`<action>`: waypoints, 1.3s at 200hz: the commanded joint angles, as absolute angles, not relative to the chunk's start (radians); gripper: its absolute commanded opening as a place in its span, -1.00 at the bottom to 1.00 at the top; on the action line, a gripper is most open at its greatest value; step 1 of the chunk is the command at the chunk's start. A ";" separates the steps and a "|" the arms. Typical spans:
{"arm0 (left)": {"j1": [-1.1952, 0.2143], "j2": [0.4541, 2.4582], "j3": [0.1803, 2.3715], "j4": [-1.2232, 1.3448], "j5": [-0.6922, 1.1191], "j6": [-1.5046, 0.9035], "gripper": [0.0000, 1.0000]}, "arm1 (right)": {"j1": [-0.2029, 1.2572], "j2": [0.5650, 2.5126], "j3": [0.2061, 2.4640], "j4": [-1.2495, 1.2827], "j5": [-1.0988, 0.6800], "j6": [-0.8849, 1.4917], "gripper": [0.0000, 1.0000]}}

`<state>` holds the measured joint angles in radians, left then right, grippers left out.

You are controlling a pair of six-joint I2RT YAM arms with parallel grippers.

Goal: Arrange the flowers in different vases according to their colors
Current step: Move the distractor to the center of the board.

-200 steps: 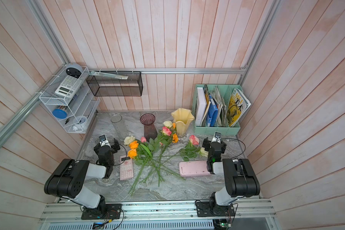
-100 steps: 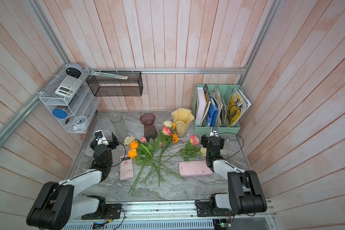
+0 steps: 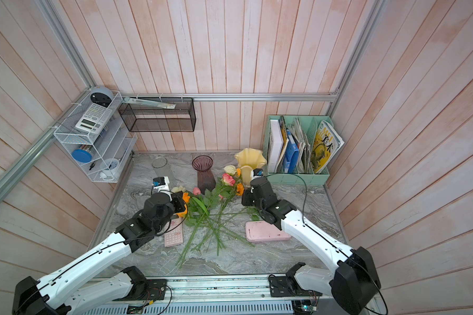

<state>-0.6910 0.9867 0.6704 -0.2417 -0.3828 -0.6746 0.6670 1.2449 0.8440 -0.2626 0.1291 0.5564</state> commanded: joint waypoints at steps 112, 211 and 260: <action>-0.748 1.262 0.479 -0.166 -0.302 -0.974 -1.00 | 0.859 1.503 0.882 -0.459 0.101 0.779 -1.00; -0.733 1.248 0.459 -0.311 -0.308 -1.006 -1.00 | 0.836 1.493 0.871 -0.611 0.215 0.835 -1.00; -0.637 1.255 0.404 -0.270 -0.258 -0.989 -1.00 | 0.769 1.509 0.870 -0.667 0.248 0.848 -1.00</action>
<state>-0.6926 1.2583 0.4522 -0.2745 -0.2848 -0.9955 0.7952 1.5105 0.8722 -0.5922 0.1955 0.8314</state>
